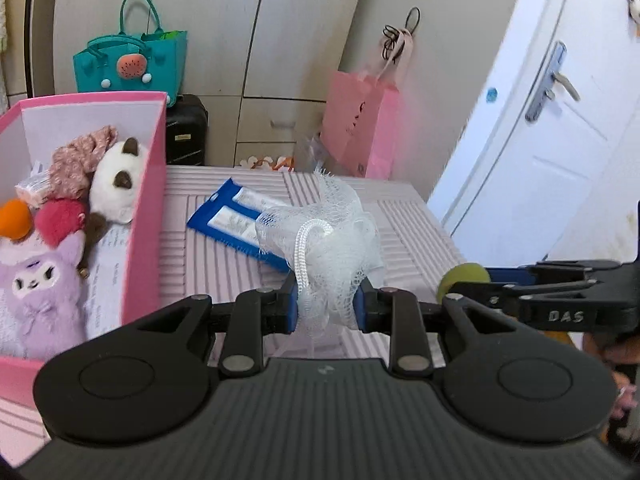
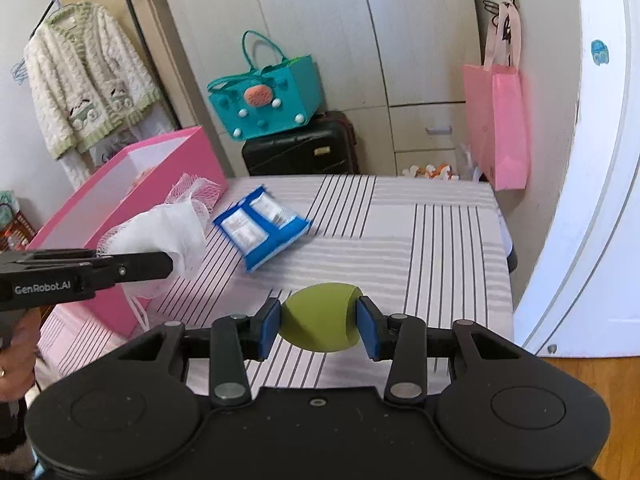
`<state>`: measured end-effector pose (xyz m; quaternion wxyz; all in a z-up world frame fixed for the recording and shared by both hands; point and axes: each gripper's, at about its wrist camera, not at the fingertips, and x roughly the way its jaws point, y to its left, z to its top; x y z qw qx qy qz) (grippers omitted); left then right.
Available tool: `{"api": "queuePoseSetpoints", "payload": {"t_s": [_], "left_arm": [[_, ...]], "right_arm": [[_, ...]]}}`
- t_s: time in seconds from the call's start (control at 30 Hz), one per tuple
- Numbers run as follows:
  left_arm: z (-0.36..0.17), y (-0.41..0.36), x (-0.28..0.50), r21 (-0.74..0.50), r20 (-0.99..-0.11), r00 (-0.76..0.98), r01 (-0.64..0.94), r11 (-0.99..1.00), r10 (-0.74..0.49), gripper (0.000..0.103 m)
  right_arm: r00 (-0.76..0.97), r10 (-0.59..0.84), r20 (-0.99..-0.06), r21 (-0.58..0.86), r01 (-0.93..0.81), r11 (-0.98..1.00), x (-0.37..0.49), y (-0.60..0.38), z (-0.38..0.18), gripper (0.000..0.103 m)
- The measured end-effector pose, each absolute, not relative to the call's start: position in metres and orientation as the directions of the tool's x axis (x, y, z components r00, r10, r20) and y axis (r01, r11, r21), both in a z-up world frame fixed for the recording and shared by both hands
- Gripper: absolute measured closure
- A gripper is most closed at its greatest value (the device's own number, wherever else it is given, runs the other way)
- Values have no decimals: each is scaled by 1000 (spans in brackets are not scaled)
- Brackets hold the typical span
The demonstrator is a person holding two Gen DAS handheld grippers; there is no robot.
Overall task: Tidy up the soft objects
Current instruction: 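Lift and carry the green sponge and white puff to the pink box with both tools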
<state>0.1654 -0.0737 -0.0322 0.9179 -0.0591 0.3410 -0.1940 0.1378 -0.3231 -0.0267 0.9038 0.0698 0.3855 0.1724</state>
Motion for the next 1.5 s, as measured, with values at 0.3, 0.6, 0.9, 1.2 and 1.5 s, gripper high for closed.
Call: {"api": "queuePoseSetpoints", "payload": {"t_s": [0.3, 0.6, 0.9, 1.2, 1.5], "left_arm": [[-24, -48, 135, -223, -668, 599, 406, 886, -442, 77], [-30, -15, 106, -316, -737, 449, 431, 845, -505, 76], [-10, 27, 89, -325, -761, 415, 423, 846, -500, 76], [19, 74, 84, -338, -706, 485, 410, 847, -516, 76], [28, 116, 113, -405, -600, 598, 347, 846, -532, 75]], "right_arm": [[601, 423, -678, 277, -325, 904, 87, -309, -14, 56], [487, 537, -689, 351, -424, 835, 72, -274, -12, 56], [414, 627, -660, 399, -513, 760, 69, -234, 8, 56], [394, 685, -613, 398, -594, 699, 82, -199, 23, 56], [454, 702, -548, 363, -627, 689, 112, -168, 41, 56]]}}
